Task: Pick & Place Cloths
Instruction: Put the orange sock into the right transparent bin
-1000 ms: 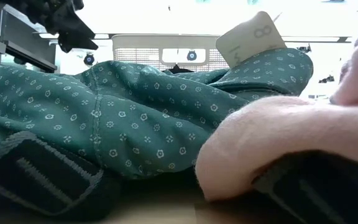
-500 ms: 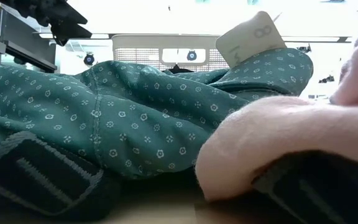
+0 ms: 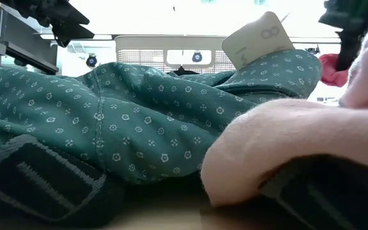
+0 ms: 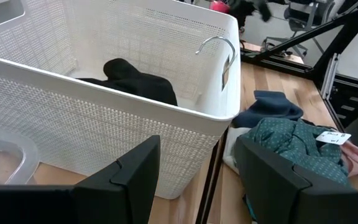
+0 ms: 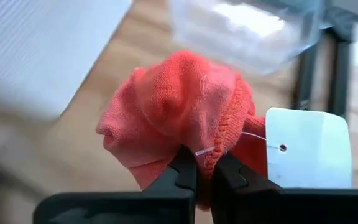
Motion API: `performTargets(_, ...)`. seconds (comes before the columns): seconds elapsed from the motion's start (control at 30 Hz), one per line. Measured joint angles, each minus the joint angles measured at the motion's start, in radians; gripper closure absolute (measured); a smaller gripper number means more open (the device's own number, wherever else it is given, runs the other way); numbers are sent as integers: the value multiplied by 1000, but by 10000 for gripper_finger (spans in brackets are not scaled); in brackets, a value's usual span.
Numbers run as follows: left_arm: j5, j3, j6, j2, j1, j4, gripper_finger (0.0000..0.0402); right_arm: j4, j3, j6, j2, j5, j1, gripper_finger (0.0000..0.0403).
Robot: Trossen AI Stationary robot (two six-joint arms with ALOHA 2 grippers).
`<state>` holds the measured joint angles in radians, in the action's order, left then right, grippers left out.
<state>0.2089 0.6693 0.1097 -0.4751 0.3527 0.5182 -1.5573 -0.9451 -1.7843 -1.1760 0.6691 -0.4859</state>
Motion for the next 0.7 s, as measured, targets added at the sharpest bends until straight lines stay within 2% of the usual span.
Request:
performTargets(0.2, 1, 0, 0, 0, 0, 3, 199, 11, 0, 135, 0, 24, 239, 398)
performTargets(0.4, 1, 0, 0, 0, 0, 4, 199, 152, 0, 380, 0, 87, 491, 398)
performTargets(0.53, 1, -1, 0, 0, 0, 7, 199, 326, 0, 623, 0, 84, 699, 398)
performTargets(0.7, 2, -29, 0, 0, 0, 2, 199, 570, 0, 933, -2, 30, 948, 398)
